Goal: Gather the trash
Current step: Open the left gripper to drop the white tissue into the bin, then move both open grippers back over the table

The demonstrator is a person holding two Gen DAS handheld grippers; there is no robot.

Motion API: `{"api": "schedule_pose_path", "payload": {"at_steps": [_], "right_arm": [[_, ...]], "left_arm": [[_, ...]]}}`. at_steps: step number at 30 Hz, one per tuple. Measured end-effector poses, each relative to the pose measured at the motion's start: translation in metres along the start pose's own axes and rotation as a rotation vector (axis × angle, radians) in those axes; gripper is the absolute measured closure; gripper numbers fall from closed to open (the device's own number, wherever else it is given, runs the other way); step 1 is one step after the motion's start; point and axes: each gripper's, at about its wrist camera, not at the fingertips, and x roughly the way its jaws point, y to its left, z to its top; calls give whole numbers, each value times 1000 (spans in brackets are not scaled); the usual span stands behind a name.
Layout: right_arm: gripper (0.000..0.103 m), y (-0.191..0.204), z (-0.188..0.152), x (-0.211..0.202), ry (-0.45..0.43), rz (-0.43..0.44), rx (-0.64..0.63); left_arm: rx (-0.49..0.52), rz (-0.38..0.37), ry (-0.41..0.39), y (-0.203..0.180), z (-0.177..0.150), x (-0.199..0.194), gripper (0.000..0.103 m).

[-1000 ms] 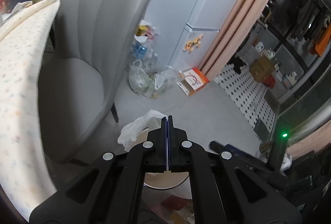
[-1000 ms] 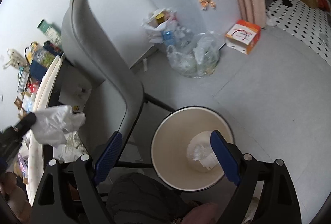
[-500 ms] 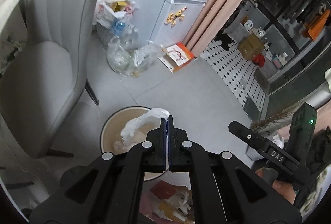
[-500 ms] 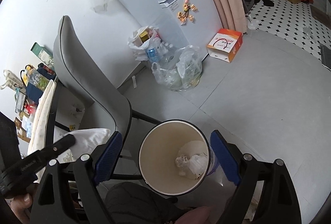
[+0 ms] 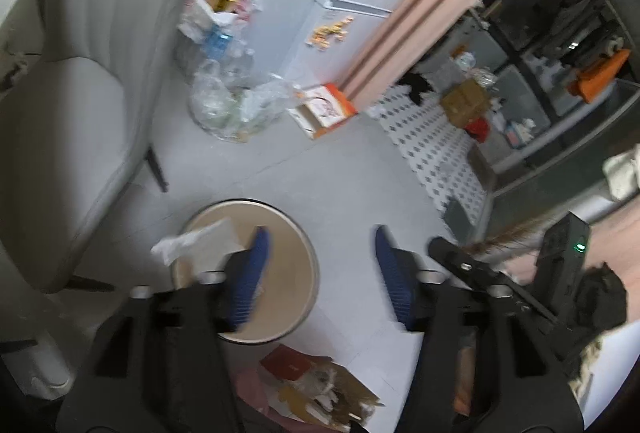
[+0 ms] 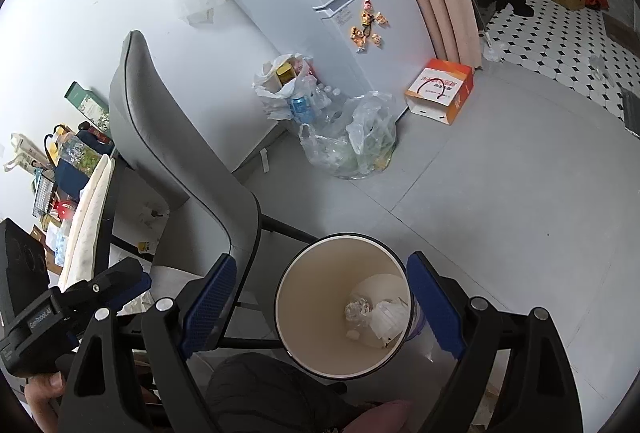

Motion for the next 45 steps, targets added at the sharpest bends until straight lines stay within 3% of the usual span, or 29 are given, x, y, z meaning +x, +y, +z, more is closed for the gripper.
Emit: {"api": "schedule_pose_path", "payload": {"at_steps": [3,7,13,16,18,22,24,27,33,45], "right_arm": [[18,-2,0,-4,-10,-1,5],[18,-6,0,-5,-12,-4,13],[18,-5,2,-7,-13,5,14],[17,4,3,-12,-20,18,-8],[15,12,4,-16,-27,24,-24],[12,37,5,-26,-44,49,-76],[8,50,4,-33,-55,62,-103],[7,74,1,-41,-70,76,-150],[7,119,-9,-50,-73,107,-230],[7,229,-43,-64,-72,211,-418]], "left_arm": [[13,-48,40,-6,0,9,101],[32,-45,44,-11,-4,12,101],[43,18,35,-15,1,1,99],[17,69,1,-8,5,-19,87],[14,102,-42,-4,6,-37,60],[16,136,-122,-1,7,-75,45],[5,159,-162,3,8,-94,25],[-10,203,-244,12,5,-126,8],[-54,266,-338,37,-4,-182,6],[-154,313,-505,89,-38,-271,6]]}}
